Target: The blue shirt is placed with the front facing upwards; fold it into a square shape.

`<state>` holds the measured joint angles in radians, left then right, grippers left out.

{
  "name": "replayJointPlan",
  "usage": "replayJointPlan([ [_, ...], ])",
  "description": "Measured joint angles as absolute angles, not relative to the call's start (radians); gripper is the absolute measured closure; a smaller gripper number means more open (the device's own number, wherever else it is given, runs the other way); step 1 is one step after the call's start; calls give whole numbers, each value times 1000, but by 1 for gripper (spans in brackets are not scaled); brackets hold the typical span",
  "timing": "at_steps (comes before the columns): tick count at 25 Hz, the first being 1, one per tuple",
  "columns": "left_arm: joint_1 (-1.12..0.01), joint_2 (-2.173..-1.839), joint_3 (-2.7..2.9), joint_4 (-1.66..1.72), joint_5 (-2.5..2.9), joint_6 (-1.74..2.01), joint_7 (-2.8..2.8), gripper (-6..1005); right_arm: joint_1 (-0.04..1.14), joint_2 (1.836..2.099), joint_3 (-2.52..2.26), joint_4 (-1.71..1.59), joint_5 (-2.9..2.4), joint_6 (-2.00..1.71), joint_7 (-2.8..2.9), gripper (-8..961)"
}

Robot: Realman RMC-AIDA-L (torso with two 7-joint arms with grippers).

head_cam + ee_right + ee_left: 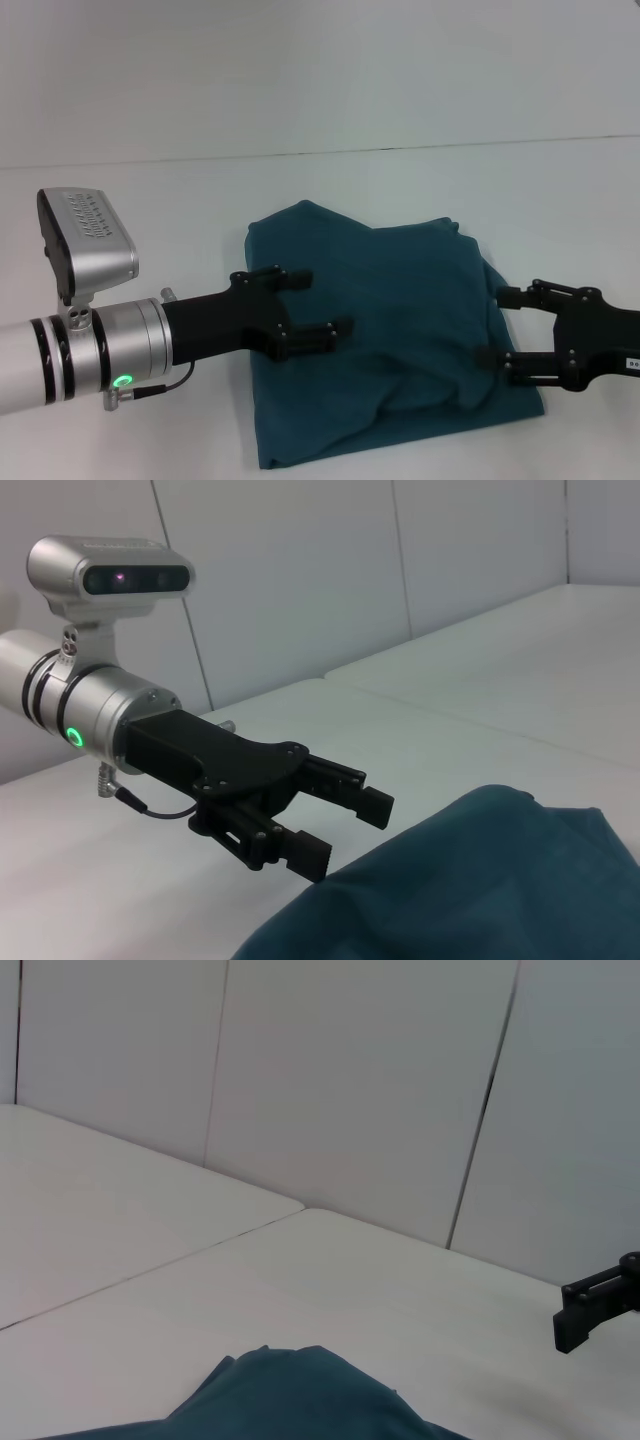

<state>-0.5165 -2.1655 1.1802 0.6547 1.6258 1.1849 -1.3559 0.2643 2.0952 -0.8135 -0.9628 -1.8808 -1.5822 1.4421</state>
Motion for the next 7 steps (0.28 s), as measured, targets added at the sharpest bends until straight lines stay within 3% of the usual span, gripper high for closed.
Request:
replayJointPlan([
  [7, -513, -2167, 1181, 655, 1620, 1184, -1356, 135, 264, 2095, -813, -962, -1881, -1574, 1440, 18],
])
